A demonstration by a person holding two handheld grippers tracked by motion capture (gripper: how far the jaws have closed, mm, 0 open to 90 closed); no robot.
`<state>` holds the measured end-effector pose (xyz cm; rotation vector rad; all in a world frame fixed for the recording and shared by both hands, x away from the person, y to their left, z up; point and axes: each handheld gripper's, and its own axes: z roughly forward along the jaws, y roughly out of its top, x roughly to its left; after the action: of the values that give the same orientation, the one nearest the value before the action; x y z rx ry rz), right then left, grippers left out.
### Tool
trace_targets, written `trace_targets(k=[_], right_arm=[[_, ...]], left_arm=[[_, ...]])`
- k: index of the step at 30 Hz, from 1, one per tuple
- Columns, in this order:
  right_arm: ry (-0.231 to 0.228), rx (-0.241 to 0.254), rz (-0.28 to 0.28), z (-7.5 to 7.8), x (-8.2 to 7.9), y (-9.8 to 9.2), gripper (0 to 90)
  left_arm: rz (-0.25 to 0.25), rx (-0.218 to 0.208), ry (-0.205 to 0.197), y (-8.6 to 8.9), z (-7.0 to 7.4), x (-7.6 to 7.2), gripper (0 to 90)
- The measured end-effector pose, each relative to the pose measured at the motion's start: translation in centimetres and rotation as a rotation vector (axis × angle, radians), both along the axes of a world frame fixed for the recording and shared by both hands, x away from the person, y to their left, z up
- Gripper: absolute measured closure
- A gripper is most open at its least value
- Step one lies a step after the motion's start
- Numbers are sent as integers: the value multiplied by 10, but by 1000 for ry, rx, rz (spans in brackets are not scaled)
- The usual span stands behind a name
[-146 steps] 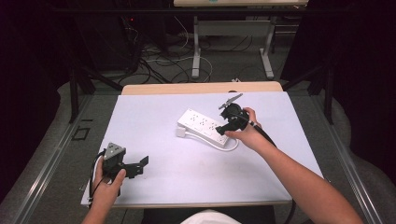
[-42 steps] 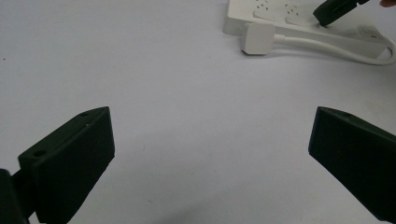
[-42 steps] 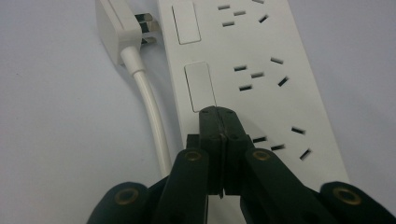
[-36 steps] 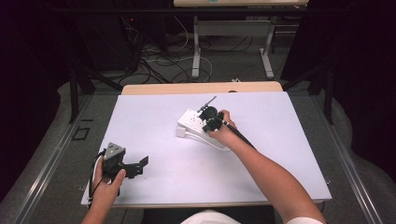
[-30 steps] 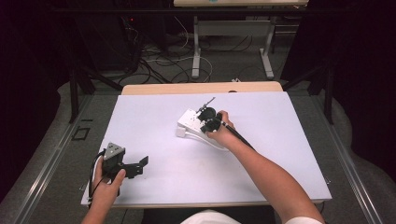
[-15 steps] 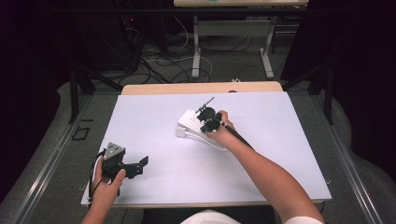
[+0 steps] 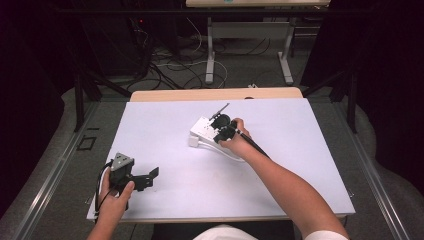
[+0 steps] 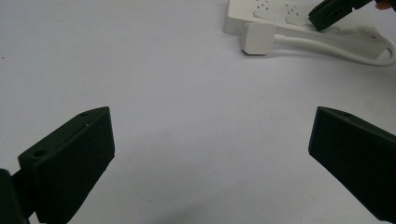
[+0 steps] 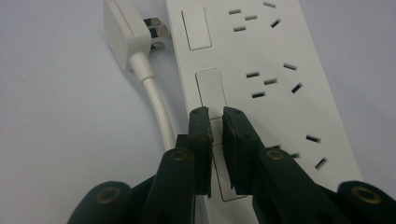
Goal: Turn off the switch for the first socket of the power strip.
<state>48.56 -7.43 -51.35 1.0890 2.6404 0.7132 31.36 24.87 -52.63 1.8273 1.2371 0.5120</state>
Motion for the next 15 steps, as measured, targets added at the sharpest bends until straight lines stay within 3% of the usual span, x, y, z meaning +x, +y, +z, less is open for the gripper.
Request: trace_targets(k=[3,4,5,7,9,10,13,14,15], right_arm=[[5,22,-7,1,0,1,795],[-11,56,-26,-1,-1,1,775],[20,20,-25,3,-2,0,764],[-43,102,-31,-3,-1,1,736],[-34,85,-22,-2,0,-1,722],[17,48,-35,3,-1,-1,701],[4,70,-39,2,-1,-1,679],[41,18,-26,8,-1,-3,658],[10,60,-37,5,-2,-2,648]], left_arm=[[-3,0,3,0,0,0,1],[-5,1,8,1,1,0,1],[-5,1,7,1,1,0,1],[-5,1,7,0,1,0,1],[-4,0,9,0,1,0,1],[-4,0,10,0,1,0,1],[-3,-1,7,1,1,0,1],[-2,-2,9,1,1,0,1],[-2,-3,9,1,1,0,1]])
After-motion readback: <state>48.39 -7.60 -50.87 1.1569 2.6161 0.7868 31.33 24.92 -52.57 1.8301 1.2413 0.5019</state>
